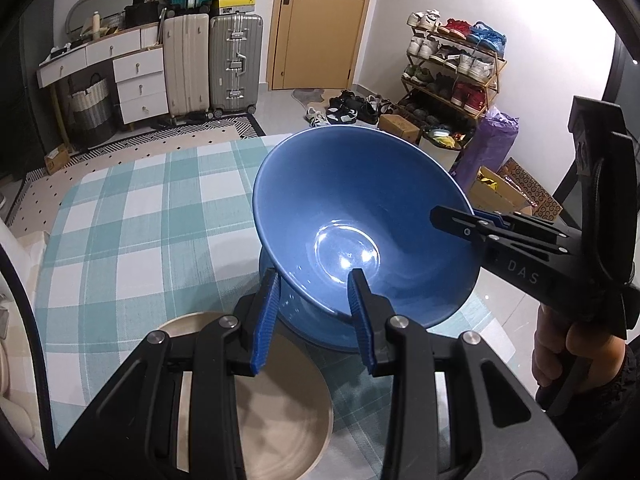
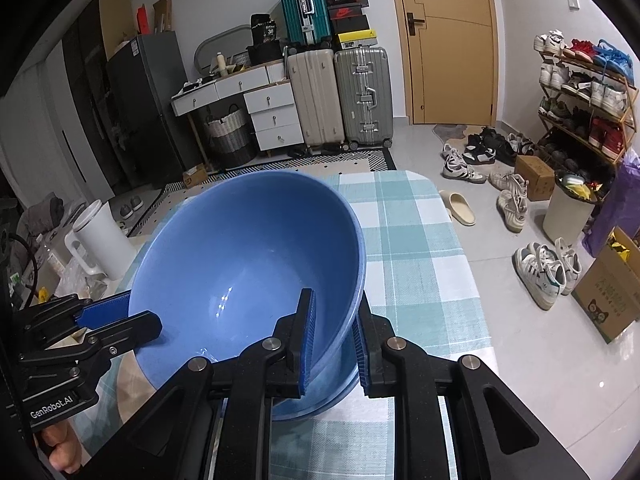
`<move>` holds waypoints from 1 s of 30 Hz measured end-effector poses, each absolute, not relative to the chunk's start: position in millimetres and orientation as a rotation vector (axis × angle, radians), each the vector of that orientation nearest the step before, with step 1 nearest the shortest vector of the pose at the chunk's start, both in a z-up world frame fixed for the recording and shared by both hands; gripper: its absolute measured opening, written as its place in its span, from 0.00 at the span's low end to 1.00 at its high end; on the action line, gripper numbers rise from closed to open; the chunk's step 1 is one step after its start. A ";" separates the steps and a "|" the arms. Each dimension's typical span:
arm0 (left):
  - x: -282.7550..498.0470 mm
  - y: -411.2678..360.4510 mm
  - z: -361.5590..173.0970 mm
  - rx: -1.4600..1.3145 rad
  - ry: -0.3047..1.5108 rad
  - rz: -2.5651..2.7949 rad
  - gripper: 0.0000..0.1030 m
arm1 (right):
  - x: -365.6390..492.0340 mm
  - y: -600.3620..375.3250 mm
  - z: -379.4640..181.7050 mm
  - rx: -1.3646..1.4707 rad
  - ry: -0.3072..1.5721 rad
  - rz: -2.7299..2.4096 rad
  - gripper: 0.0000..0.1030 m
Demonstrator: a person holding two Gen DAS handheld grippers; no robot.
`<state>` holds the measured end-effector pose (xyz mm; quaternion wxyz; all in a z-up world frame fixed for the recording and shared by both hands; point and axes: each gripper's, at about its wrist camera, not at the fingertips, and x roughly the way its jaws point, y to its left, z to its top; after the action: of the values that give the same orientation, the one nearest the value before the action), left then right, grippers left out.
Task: Organize plates and bowls
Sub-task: 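Lift the blue bowl with both grippers and carry it over the nested bowls, then lower the held blue bowl onto the nested blue bowls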
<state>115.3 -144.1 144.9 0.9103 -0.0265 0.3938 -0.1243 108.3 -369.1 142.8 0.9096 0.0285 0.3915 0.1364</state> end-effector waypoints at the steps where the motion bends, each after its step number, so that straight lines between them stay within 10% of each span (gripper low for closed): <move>1: 116.4 -144.0 142.5 -0.053 0.816 -0.253 0.31 | 109.0 -369.6 141.1 0.057 0.810 0.282 0.18; 30: 148.2 -154.2 67.4 0.017 0.938 -0.185 0.31 | 119.4 -356.1 98.3 -0.033 0.874 0.251 0.19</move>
<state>148.2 -154.2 67.4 0.8879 0.0082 0.4514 -0.0888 119.4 -356.1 98.3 0.8984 -0.0160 0.4219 0.1212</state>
